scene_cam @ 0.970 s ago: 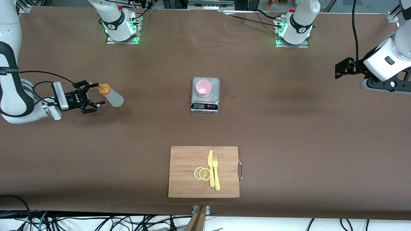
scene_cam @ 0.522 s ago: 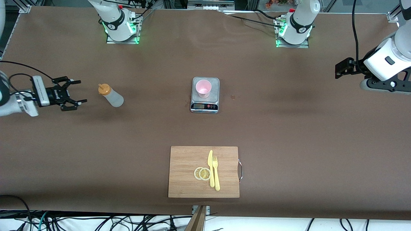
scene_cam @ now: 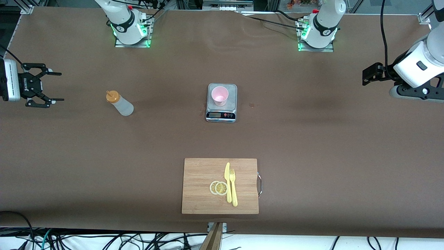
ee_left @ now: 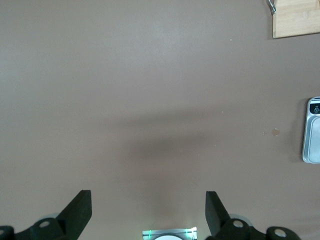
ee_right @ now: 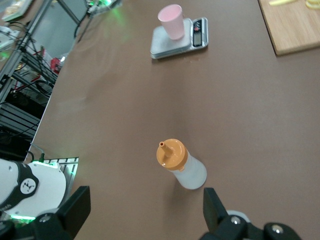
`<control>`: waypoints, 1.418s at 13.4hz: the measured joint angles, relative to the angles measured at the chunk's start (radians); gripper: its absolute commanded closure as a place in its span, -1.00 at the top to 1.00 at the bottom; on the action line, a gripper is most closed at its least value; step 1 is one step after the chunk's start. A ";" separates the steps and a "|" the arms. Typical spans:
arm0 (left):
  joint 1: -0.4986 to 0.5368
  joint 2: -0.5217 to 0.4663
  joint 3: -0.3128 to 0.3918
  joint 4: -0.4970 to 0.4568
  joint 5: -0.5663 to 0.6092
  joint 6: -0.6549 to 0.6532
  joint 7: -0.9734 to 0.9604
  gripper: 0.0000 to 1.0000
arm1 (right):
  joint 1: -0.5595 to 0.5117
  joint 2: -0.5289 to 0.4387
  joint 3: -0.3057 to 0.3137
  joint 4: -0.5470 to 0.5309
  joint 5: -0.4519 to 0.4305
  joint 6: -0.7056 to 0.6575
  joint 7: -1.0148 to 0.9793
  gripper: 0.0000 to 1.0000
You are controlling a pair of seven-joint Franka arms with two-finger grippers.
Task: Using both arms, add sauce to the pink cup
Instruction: 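Open the right gripper and withdraw it from the bottle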
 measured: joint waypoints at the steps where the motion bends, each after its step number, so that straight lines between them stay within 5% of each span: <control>1: 0.000 0.000 0.000 0.000 0.000 0.003 0.000 1.00 | 0.022 -0.027 0.002 0.000 -0.021 0.008 0.078 1.00; 9: 0.000 0.000 0.000 0.000 0.000 0.014 0.000 1.00 | 0.174 -0.214 0.010 -0.002 -0.158 0.087 0.751 1.00; 19: 0.001 0.000 0.001 0.000 0.000 0.019 0.010 1.00 | 0.281 -0.289 0.011 0.003 -0.326 0.191 1.420 1.00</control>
